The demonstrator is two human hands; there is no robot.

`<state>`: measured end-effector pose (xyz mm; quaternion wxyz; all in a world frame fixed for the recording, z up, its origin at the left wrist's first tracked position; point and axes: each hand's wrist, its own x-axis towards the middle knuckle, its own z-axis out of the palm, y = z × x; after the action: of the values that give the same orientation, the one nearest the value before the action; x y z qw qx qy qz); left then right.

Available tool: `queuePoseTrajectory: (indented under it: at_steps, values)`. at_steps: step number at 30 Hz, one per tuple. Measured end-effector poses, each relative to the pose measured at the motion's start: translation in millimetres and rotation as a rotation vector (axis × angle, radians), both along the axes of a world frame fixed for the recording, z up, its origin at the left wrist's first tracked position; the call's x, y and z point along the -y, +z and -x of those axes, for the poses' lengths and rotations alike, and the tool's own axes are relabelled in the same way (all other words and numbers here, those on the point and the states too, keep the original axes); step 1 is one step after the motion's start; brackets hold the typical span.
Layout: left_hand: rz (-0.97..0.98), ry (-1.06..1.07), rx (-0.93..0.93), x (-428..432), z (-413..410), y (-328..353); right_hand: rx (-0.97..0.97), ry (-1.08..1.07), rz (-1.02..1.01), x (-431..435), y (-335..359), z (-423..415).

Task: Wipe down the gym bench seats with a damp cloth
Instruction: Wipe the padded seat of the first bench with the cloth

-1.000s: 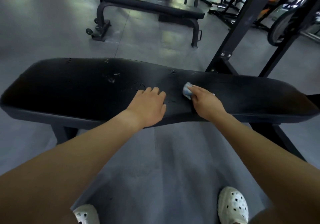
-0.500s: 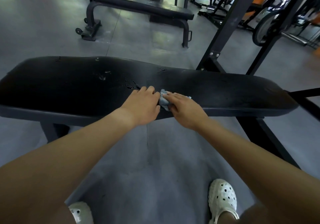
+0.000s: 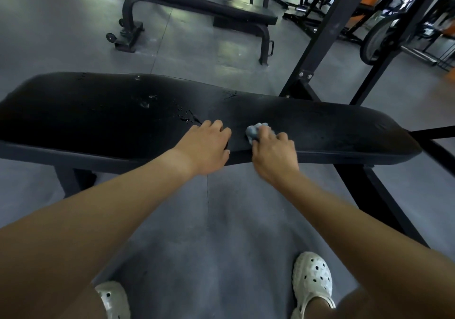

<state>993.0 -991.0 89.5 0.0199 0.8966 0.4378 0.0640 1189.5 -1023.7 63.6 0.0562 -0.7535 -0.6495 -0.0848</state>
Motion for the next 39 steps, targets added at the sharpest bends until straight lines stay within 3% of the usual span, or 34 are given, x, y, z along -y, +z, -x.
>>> queuePoseTrajectory:
  at_steps: [6,12,16,22,26,29,35,39]
  values:
    - [-0.013,-0.002,0.008,0,-1,0,-0.026,0.330,-0.053,8,4,11]
    - [-0.015,0.012,-0.022,4,14,0,-0.118,0.032,-0.109,-10,-5,-25]
    - [-0.039,0.074,-0.060,4,32,0,-0.154,0.016,-0.093,-22,-10,1]
    - [-0.026,0.244,-0.138,0,65,-2,-0.159,0.398,-0.047,-25,-6,60]
    - [0.000,0.229,-0.124,-3,79,-4,-0.243,0.519,0.042,-28,1,73]
    - [0.056,0.195,-0.117,-5,84,-3,-0.220,0.488,0.088,-41,3,55]
    - [0.115,0.137,-0.106,-9,92,5,-0.271,0.164,-0.024,-61,0,44]
    - [0.119,0.122,-0.055,-15,94,12,-0.340,0.338,0.005,-51,7,78]
